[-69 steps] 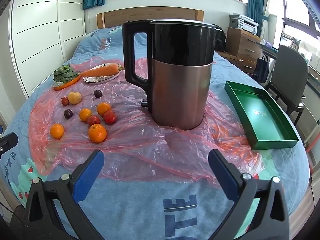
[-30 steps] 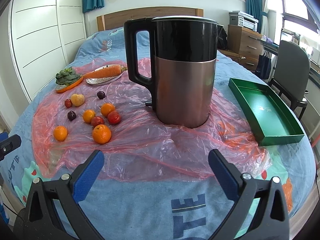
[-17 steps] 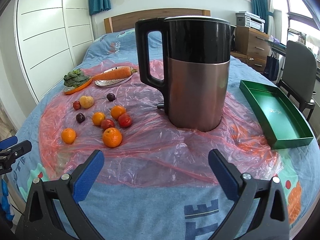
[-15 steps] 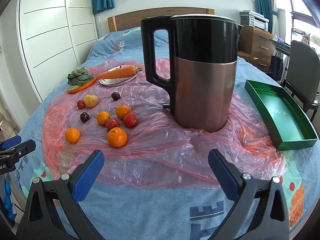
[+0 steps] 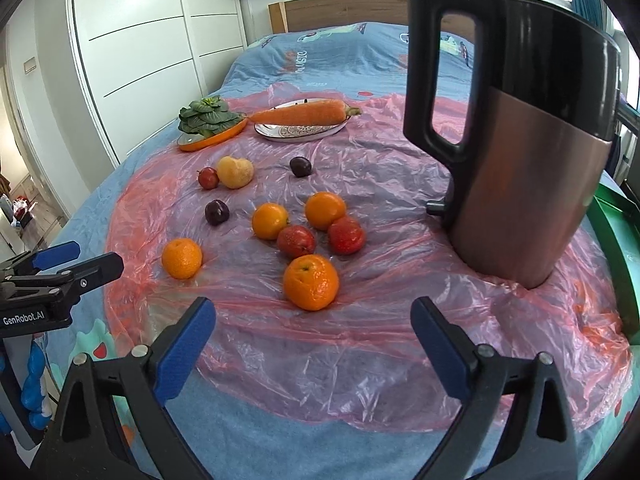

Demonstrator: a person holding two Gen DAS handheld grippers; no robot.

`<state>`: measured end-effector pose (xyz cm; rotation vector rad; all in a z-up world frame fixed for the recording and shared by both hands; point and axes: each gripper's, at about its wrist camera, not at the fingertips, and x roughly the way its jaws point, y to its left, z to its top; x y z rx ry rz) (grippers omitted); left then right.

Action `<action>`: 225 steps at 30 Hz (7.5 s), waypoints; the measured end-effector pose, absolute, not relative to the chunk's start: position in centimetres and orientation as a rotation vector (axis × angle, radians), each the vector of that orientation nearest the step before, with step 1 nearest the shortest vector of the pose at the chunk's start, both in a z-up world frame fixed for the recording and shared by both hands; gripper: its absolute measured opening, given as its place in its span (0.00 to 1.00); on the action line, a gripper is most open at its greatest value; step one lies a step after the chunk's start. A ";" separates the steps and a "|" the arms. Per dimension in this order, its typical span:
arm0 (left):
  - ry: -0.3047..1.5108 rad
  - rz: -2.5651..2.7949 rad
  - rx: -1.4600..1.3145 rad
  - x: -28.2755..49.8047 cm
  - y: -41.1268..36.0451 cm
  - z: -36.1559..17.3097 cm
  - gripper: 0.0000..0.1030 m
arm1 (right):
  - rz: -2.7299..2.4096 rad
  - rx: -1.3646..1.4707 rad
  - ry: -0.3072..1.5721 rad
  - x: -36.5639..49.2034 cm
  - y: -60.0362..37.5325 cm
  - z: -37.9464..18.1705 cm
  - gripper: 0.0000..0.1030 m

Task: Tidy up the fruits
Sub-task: 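Reach both tools toward the tangerines, each aiming at its own tangerine, then close the left tool on a tangerine while the right tool grasps another tangerine, then carry both held tangerines past the kettle over the green tray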

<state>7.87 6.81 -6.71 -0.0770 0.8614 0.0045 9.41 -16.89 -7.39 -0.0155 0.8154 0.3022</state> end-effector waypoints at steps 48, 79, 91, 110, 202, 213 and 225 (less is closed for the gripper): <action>0.938 0.046 0.036 13.8 4.9 -14.9 0.77 | 0.425 -0.175 0.897 14.2 -13.3 -15.0 1.00; 0.907 0.103 0.039 13.7 5.3 -15.2 0.94 | 0.423 -0.236 0.890 13.9 -12.2 -15.6 1.00; 0.935 0.084 0.033 14.1 5.3 -14.8 0.93 | 0.423 -0.237 0.889 13.9 -12.2 -15.6 1.00; 0.933 0.065 0.023 14.2 5.4 -15.0 0.93 | 0.423 -0.236 0.888 13.8 -12.2 -15.6 1.00; 0.851 -0.089 0.008 9.5 2.9 -6.5 0.37 | 0.534 0.038 0.886 12.9 -19.6 -7.8 0.74; 0.829 -0.346 0.059 9.1 -9.0 -3.6 0.37 | 0.364 0.106 0.824 10.4 -30.9 -4.7 0.74; 0.807 -0.633 0.133 10.4 -26.3 -2.0 0.37 | 0.082 0.168 0.755 11.4 -48.2 -3.3 0.74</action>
